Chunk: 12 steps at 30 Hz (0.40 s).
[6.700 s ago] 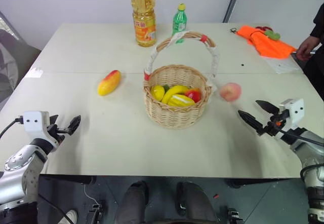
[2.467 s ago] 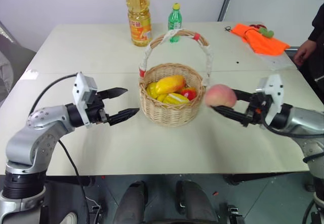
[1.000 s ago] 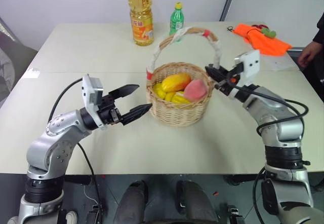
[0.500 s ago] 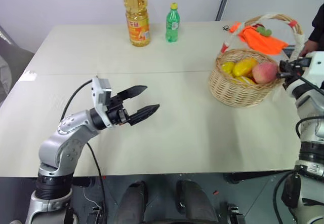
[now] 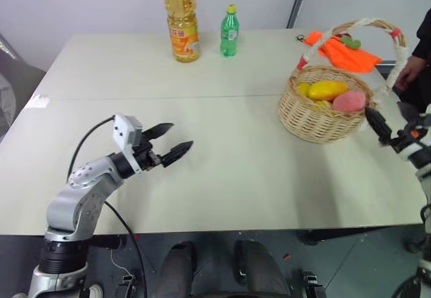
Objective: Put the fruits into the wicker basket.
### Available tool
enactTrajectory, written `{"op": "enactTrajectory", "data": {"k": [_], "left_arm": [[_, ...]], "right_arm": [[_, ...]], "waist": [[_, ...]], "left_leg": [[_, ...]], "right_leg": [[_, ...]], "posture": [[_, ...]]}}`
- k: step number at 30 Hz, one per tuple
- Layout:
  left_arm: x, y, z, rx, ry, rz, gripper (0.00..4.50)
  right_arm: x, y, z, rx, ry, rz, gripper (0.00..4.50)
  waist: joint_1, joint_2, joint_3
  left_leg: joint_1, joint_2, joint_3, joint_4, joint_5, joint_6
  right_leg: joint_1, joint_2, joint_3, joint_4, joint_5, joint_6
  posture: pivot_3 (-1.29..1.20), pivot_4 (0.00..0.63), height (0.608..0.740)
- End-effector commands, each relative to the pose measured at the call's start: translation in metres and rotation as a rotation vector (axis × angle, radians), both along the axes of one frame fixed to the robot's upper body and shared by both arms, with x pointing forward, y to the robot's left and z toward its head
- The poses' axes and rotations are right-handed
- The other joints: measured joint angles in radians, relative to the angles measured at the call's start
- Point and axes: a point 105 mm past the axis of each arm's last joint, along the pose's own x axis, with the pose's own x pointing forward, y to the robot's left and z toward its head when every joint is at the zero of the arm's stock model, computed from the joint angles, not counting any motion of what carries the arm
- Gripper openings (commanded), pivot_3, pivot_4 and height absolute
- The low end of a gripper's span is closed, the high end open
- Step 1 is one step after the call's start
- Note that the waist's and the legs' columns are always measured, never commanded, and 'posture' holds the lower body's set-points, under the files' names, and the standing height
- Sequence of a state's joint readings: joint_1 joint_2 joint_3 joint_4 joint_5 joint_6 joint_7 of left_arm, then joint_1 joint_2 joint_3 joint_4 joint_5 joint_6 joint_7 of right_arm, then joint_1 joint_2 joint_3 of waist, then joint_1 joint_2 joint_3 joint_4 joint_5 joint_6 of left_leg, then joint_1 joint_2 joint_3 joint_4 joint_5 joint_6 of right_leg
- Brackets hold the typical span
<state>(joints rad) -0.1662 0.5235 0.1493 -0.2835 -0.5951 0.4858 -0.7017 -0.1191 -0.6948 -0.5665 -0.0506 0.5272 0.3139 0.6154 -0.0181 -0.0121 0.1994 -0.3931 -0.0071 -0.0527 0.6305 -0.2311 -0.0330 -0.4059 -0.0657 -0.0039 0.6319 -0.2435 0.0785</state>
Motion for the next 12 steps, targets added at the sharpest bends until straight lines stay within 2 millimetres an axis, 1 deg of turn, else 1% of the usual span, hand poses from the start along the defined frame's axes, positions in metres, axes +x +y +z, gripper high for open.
{"op": "enactTrajectory", "data": {"k": [1, 4, 7, 9, 12], "left_arm": [[0.003, 0.035, -0.003, 0.056, -0.026, 0.157, 4.5], [0.0, 0.054, -0.015, 0.084, -0.001, 0.235, 4.5], [-0.007, 0.068, -0.029, 0.146, 0.027, 0.279, 4.5], [-0.012, 0.071, -0.032, 0.161, 0.031, 0.288, 4.5], [-0.016, 0.073, -0.032, 0.165, 0.025, 0.289, 4.5]], "right_arm": [[-0.013, 0.045, 0.006, -0.068, 0.016, 0.247, 4.09], [-0.015, 0.076, -0.015, -0.119, 0.094, 0.378, 4.09], [-0.008, 0.099, -0.025, -0.114, 0.098, 0.446, 4.09], [-0.004, 0.109, -0.03, -0.12, 0.099, 0.478, 4.09], [0.0, 0.116, -0.034, -0.117, 0.101, 0.507, 4.09]], "waist": [[0.0, 0.0, 0.0], [0.002, 0.0, 0.0], [0.004, 0.0, 0.0], [0.007, 0.0, 0.0], [0.011, 0.0, 0.0]], "left_leg": [[0.002, 0.002, 0.001, 0.0, -0.001, 0.001], [0.003, 0.006, 0.002, -0.001, -0.001, 0.002], [0.002, 0.006, 0.002, 0.0, -0.001, 0.002], [0.001, 0.006, 0.002, 0.0, -0.001, 0.002], [0.0, 0.006, 0.002, 0.0, -0.001, 0.002]], "right_leg": [[0.001, 0.002, 0.001, 0.0, 0.0, 0.0], [0.001, 0.005, 0.0, 0.0, -0.001, -0.001], [0.0, 0.006, 0.0, 0.0, 0.0, -0.002], [0.0, 0.005, 0.0, -0.001, 0.001, -0.004], [-0.001, 0.003, 0.0, -0.002, 0.001, -0.004]], "posture": [[0.0, 0.15, 0.74], [0.0, 0.15, 0.74], [0.0, 0.15, 0.74], [0.0, 0.15, 0.74], [0.0, 0.15, 0.74]]}}
